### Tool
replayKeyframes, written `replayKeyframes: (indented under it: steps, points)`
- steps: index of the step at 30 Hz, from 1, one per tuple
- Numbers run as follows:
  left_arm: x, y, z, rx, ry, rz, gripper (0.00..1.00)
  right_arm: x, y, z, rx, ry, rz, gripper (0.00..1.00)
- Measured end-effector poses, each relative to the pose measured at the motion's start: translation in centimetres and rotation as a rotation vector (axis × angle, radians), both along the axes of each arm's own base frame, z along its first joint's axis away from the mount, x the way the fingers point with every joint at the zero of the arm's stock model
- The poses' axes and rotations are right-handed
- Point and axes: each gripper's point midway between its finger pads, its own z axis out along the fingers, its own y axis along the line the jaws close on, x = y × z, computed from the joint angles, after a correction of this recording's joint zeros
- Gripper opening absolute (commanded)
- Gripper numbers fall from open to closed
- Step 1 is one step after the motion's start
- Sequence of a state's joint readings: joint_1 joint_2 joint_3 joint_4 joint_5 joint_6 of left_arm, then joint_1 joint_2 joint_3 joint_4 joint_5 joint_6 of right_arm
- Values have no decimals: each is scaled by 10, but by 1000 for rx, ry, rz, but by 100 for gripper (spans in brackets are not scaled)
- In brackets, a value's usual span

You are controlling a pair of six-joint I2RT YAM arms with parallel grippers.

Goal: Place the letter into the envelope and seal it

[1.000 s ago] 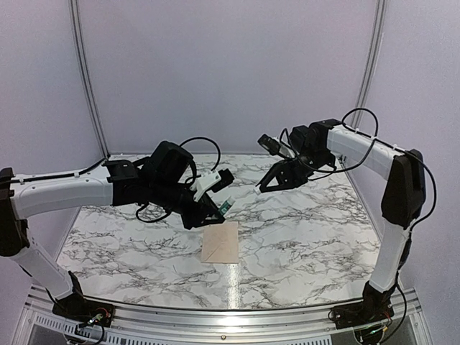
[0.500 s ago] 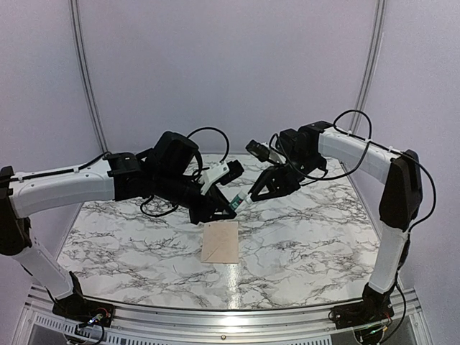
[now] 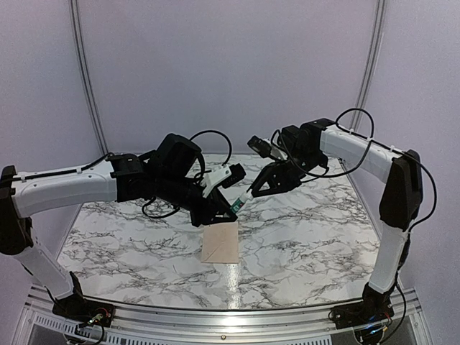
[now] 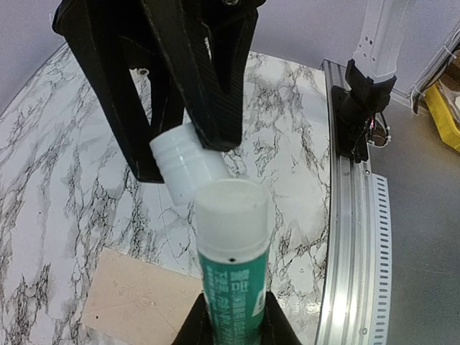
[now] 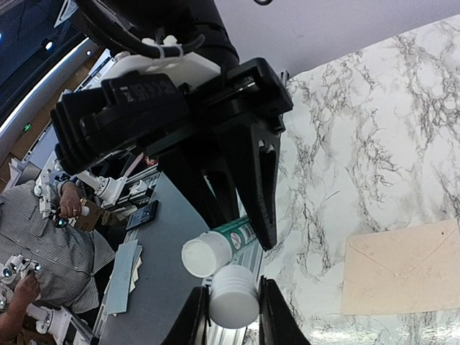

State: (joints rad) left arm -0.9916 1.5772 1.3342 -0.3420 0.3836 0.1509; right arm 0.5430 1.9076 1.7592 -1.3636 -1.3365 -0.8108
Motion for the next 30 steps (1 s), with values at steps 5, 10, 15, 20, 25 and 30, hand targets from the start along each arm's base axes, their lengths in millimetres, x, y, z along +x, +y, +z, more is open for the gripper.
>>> replayKeyframes:
  steps: [5, 10, 15, 20, 25, 30]
  points:
    - [0, 0, 0, 1, -1, 0, 5, 1, -1, 1, 4, 5, -3, 16]
    - [-1, -1, 0, 1, -1, -2, 5, 3, -1, 4, 11, 6, -8, 16]
    - [-2, -1, 0, 2, -3, -4, 5, 5, -2, 7, 26, 11, -15, 16]
    - [-3, -2, -1, 5, -14, -10, 5, 5, -2, 9, 33, 15, -15, 16]
    - [-2, -2, -1, 8, -21, -7, 5, 1, 0, 6, 27, 23, -5, 16]
    - [-3, -1, -4, 20, -16, -9, 5, -6, 4, 3, 20, 36, 11, 17]
